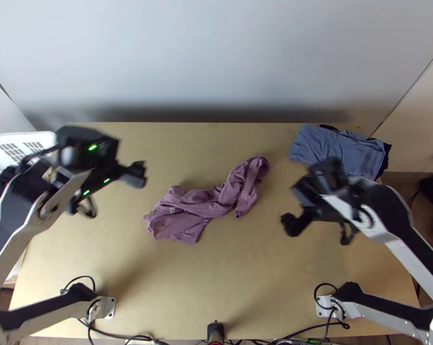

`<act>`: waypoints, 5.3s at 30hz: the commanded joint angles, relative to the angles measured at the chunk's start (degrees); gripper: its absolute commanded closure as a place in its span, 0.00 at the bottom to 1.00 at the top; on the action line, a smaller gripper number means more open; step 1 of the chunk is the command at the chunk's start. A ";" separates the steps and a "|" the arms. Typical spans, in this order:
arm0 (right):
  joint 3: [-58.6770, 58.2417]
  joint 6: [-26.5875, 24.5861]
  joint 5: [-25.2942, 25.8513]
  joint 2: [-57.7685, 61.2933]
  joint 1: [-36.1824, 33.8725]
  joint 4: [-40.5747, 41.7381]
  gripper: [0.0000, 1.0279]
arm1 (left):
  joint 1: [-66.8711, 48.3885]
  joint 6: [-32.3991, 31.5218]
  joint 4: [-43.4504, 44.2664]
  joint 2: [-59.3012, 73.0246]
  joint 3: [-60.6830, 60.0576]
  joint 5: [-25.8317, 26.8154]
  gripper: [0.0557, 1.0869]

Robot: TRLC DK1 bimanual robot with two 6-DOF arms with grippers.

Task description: Fold the t-shirt

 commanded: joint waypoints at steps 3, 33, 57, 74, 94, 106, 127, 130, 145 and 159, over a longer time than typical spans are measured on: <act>9.98 -1.60 -2.63 13.32 16.51 1.36 0.05 | 10.57 -0.52 -0.54 -14.24 -15.40 0.56 0.05; 14.37 -1.95 -6.32 41.44 31.01 29.05 0.05 | 18.57 -0.34 3.41 -19.69 -27.44 1.00 0.05; 5.67 -5.64 -1.40 43.73 27.32 36.96 0.05 | 21.21 -0.34 6.93 -17.32 -29.20 3.72 0.05; 4.09 -8.19 0.01 44.61 25.39 38.89 0.73 | 22.09 -0.08 6.93 -17.40 -29.11 3.81 0.05; 10.77 -8.89 0.27 35.03 23.54 33.36 0.97 | 22.09 -0.17 6.32 -18.63 -28.67 5.04 0.05; 22.81 -12.50 4.93 26.77 19.33 23.69 0.97 | 19.89 -0.52 6.05 -19.07 -30.43 5.04 0.05; 56.47 -19.88 16.27 26.77 18.62 15.25 0.97 | 17.52 -0.08 7.11 -19.34 -33.59 5.04 0.05; 58.14 -23.92 19.08 26.59 21.00 18.59 0.97 | 17.34 0.01 7.37 -19.25 -33.68 4.95 0.05; 58.05 -37.54 26.02 22.02 29.35 35.47 0.97 | 16.90 0.27 7.11 -20.39 -35.17 4.95 0.05; 31.69 -20.41 18.20 11.30 27.15 11.21 0.97 | 16.11 -0.52 7.28 -21.10 -37.11 5.04 0.05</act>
